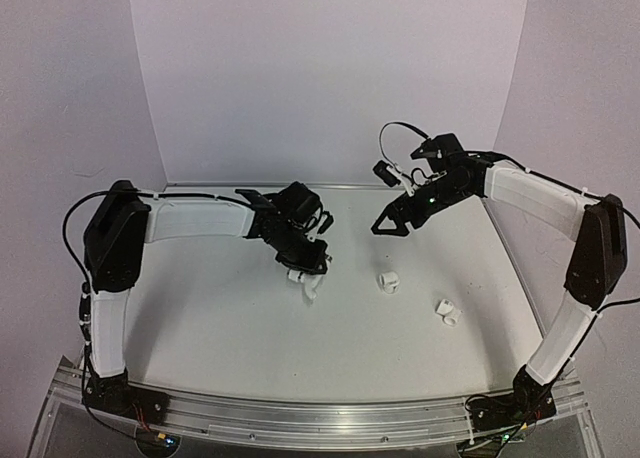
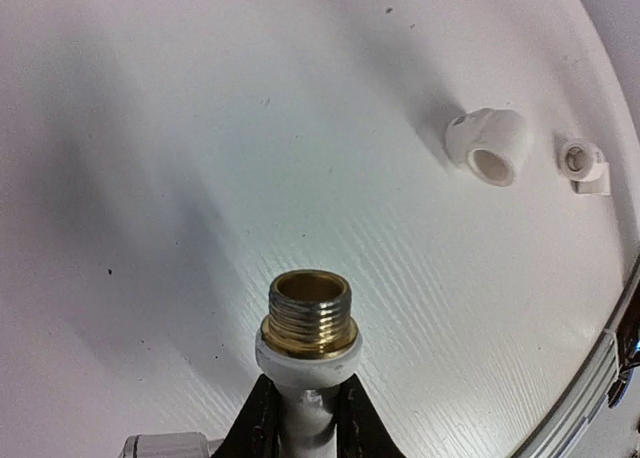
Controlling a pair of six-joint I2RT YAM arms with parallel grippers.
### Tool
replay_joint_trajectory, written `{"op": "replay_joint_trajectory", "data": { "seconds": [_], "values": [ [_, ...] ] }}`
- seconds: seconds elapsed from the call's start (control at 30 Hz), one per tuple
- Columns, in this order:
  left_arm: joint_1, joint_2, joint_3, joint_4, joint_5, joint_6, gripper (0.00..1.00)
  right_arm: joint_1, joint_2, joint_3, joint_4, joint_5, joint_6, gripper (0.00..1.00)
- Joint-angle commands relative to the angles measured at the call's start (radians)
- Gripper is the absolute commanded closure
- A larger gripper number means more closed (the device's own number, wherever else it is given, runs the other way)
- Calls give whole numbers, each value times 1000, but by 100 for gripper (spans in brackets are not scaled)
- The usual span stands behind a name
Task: Install the water faucets
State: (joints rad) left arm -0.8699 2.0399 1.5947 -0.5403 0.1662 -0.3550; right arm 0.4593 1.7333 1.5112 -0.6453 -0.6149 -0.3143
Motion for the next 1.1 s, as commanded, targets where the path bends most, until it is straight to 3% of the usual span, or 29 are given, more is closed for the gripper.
{"op": "replay_joint_trajectory", "data": {
  "seconds": [0.0, 0.27, 0.47, 1.07],
  "values": [
    [-18, -186, -73, 173, 9, 117, 98, -6, 22, 37, -6, -124, 141, 19],
    [-96, -263, -134, 262, -52, 250, 97, -4, 60, 52, -25, -338, 261, 27],
    [-133, -281, -145, 298, -70, 291, 97, 23, 52, 34, -34, -344, 269, 29],
    [-187, -262, -120, 319, -125, 354, 97, 58, 74, -29, -52, -425, 261, 50]
  ]
}}
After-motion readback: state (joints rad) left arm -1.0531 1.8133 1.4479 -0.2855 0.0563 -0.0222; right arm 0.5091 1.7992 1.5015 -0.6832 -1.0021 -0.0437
